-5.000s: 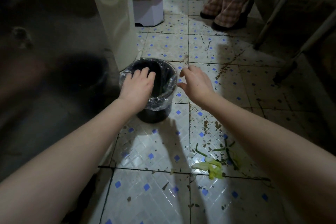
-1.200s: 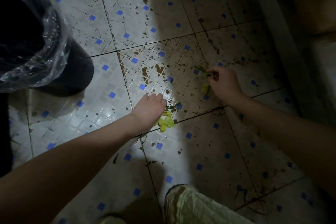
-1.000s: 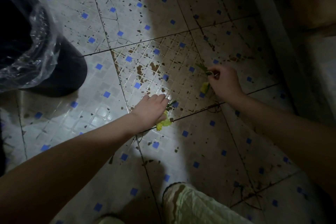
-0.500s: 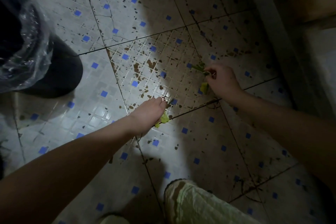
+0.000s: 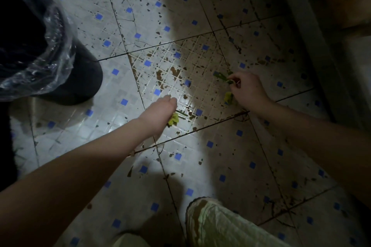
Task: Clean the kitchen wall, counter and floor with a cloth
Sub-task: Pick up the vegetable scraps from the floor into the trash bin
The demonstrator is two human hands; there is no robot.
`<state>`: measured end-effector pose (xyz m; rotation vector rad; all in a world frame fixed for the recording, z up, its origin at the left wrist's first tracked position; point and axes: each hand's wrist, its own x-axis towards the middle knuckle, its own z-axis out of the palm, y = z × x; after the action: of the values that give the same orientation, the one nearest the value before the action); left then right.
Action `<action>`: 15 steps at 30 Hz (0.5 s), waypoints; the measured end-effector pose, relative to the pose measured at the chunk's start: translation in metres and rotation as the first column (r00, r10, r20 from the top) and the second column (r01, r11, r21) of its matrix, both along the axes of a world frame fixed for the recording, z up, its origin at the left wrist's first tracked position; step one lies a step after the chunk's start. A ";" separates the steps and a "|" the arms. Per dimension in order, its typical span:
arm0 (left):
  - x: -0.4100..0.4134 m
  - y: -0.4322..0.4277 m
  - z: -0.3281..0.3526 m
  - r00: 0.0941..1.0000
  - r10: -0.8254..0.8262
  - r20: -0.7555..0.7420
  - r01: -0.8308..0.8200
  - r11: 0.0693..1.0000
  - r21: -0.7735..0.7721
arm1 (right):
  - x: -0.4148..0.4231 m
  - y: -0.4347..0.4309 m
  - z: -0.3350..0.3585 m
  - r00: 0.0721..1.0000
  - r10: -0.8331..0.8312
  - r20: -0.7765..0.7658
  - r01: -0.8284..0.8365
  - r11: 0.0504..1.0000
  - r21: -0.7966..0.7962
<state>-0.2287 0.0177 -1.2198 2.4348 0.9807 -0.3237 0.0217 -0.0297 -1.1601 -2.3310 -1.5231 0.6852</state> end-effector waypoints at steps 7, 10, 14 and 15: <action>-0.017 0.016 0.022 0.986 0.146 0.076 -0.145 0.989 -0.026 | -0.013 0.006 0.000 0.999 0.040 -0.020 -0.040 0.999 0.003; -0.025 0.022 0.032 0.972 0.204 0.114 -0.203 0.979 -0.026 | -0.019 0.010 0.001 0.998 0.054 -0.035 -0.053 0.998 0.015; -0.037 0.027 0.039 0.955 0.262 0.136 -0.263 0.965 -0.014 | -0.028 0.016 0.003 0.995 0.092 -0.050 -0.090 0.995 0.039; -0.040 0.027 0.041 0.951 0.272 0.145 -0.273 0.962 -0.015 | -0.031 0.018 0.004 0.994 0.093 -0.053 -0.091 0.995 0.039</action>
<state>-0.2687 0.0452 -1.1790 2.2514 1.2330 -0.0464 -0.0089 -0.0122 -1.1562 -2.2086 -1.6137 0.7303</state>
